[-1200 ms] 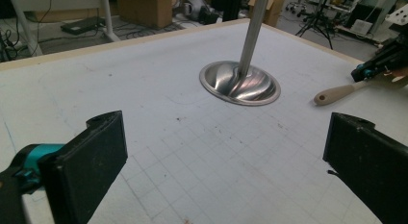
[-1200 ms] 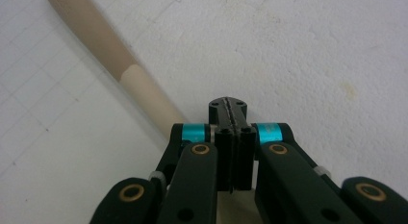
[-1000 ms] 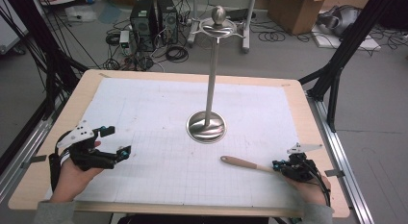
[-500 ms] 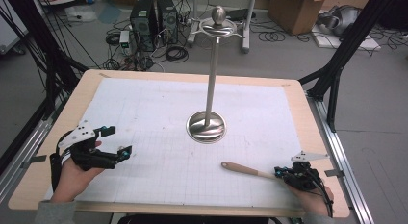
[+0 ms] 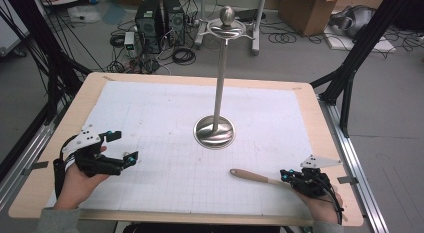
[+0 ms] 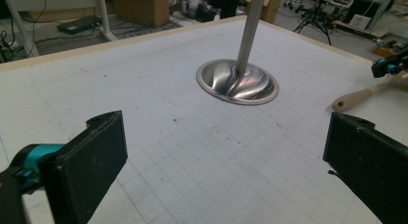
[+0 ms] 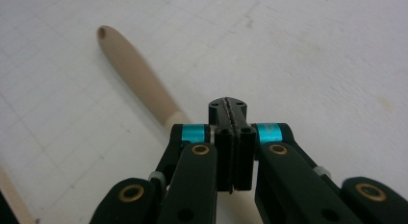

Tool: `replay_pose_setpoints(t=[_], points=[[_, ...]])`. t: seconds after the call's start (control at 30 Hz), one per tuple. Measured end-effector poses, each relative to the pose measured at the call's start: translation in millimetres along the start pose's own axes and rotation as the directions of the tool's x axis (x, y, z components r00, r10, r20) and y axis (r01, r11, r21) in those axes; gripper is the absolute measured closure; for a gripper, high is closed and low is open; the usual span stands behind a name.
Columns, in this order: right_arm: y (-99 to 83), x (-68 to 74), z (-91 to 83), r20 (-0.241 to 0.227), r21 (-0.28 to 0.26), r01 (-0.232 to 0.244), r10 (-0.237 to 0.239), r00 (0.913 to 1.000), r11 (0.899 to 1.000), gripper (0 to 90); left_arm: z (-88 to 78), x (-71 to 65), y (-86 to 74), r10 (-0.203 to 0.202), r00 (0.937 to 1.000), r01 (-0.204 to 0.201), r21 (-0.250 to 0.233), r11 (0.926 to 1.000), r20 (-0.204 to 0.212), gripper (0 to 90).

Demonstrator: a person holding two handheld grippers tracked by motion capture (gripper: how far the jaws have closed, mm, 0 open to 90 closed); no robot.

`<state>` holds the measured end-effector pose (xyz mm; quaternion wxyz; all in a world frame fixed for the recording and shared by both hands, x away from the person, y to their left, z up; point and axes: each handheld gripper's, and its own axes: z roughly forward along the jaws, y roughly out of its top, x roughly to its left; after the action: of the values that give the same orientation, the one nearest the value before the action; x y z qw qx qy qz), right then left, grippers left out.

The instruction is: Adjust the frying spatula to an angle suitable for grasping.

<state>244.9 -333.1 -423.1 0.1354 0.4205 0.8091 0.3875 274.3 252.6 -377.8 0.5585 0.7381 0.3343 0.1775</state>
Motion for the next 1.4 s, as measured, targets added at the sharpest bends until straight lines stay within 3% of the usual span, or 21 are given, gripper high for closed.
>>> replay_pose_setpoints(t=[0.1, 0.37, 0.57, 0.7, 0.9, 1.13, 1.23, 1.4], points=[[4.6, 8.2, 4.1, -0.028, 0.001, 0.039, -0.039, 0.9989, 0.999, 90.0, -0.7, 0.5, -0.3, -0.001, 1.0, 0.001, -0.002, 1.0, -0.002, 2.0], [11.8, 22.6, 11.9, -0.077, -0.02, 0.072, -0.073, 0.9943, 0.997, 90.0, -0.3, 1.8, -1.1, -0.006, 1.0, 0.006, -0.002, 1.0, -0.002, 2.0], [13.0, 30.5, 19.0, -0.103, -0.003, 0.113, -0.113, 0.9883, 0.994, 90.0, -1.8, 2.9, -1.4, -0.006, 1.0, 0.006, -0.003, 1.0, -0.004, 2.0], [14.4, 38.4, 24.3, -0.135, 0.002, 0.138, -0.136, 0.9815, 0.99, 90.0, -1.9, 2.9, -1.3, -0.006, 1.0, 0.006, -0.005, 1.0, -0.006, 2.0], [18.6, 51.9, 34.8, -0.141, -0.017, 0.209, -0.209, 0.9677, 0.978, 90.0, 1.1, 2.1, -3.0, -0.007, 1.0, 0.008, 0.007, 0.9999, -0.006, 2.0], [19.6, 59.9, 52.1, -0.174, 0.029, 0.258, -0.249, 0.9528, 0.966, 90.0, 1.1, 2.6, -3.7, -0.005, 1.0, 0.005, 0.009, 0.9999, -0.006, 1.9], [19.3, 58.4, 57.3, -0.161, 0.059, 0.263, -0.251, 0.9547, 0.963, 90.0, 0.9, 2.7, -3.7, -0.009, 0.9999, 0.009, 0.008, 0.9999, -0.007, 1.9], [20.4, 55.8, 60.1, -0.152, 0.041, 0.251, -0.242, 0.9582, 0.967, 90.0, 1.9, 3.0, -4.5, -0.01, 0.9999, 0.01, 0.011, 0.9999, -0.009, 2.0]])
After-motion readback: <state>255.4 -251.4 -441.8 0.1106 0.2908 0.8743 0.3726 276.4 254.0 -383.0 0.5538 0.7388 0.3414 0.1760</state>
